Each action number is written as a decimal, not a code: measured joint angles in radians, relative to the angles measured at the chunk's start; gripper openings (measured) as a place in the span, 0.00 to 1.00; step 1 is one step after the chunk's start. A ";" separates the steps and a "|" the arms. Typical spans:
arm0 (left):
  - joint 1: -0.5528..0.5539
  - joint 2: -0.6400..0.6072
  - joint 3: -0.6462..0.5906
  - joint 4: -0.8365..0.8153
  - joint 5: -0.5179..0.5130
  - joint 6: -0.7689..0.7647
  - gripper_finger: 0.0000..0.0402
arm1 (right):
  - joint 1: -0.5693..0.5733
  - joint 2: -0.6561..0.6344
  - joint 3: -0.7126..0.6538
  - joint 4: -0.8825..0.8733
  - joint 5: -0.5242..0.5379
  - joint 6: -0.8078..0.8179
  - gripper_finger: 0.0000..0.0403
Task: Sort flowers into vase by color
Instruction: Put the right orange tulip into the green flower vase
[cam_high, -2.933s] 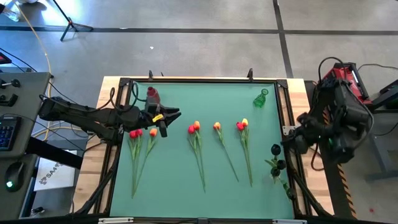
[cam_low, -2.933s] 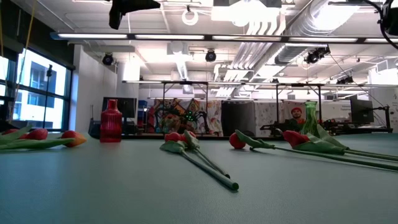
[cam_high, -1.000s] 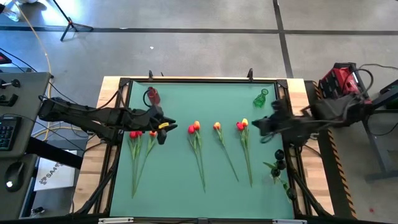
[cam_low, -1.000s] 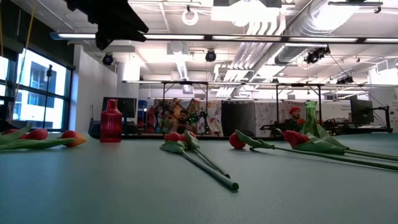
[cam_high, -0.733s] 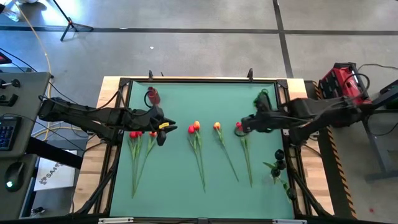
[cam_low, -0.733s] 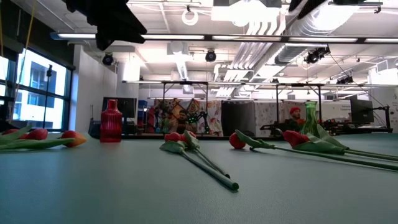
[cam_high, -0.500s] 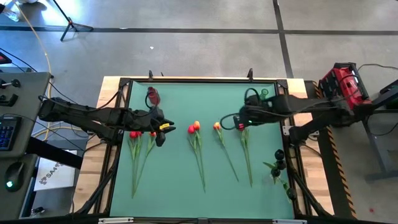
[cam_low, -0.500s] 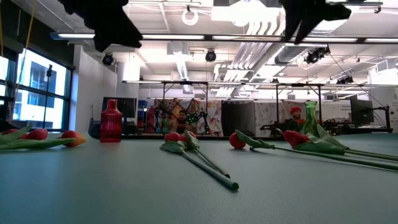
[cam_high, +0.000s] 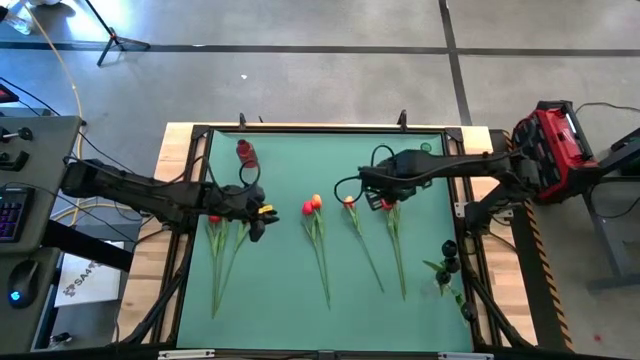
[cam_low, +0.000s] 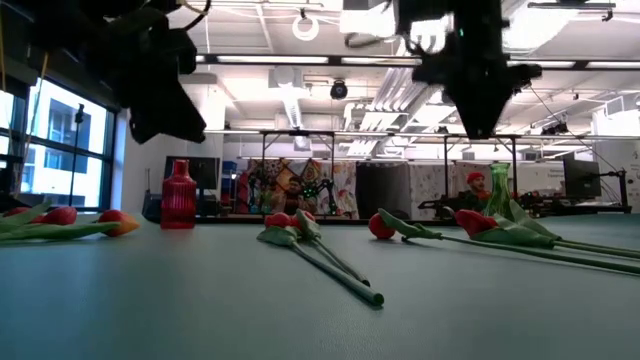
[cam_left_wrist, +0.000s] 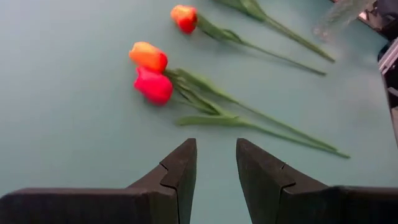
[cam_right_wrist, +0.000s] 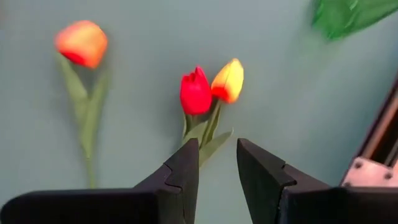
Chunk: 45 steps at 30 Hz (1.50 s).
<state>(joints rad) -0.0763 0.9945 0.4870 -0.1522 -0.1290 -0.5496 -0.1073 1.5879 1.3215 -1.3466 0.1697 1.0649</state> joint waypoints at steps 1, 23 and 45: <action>-0.003 0.000 -0.007 -0.005 -0.001 -0.007 0.26 | -0.007 -0.001 -0.044 0.037 -0.022 0.000 0.24; -0.006 0.000 -0.017 0.001 -0.019 0.012 0.26 | -0.098 -0.013 -0.490 0.506 -0.107 -0.010 0.24; -0.002 0.000 -0.017 0.001 -0.041 -0.049 0.26 | -0.122 -0.042 -0.498 0.459 -0.147 -0.097 0.02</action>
<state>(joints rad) -0.0780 0.9947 0.4702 -0.1513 -0.1703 -0.5987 -0.2292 1.5454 0.8230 -0.8872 0.0229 0.9675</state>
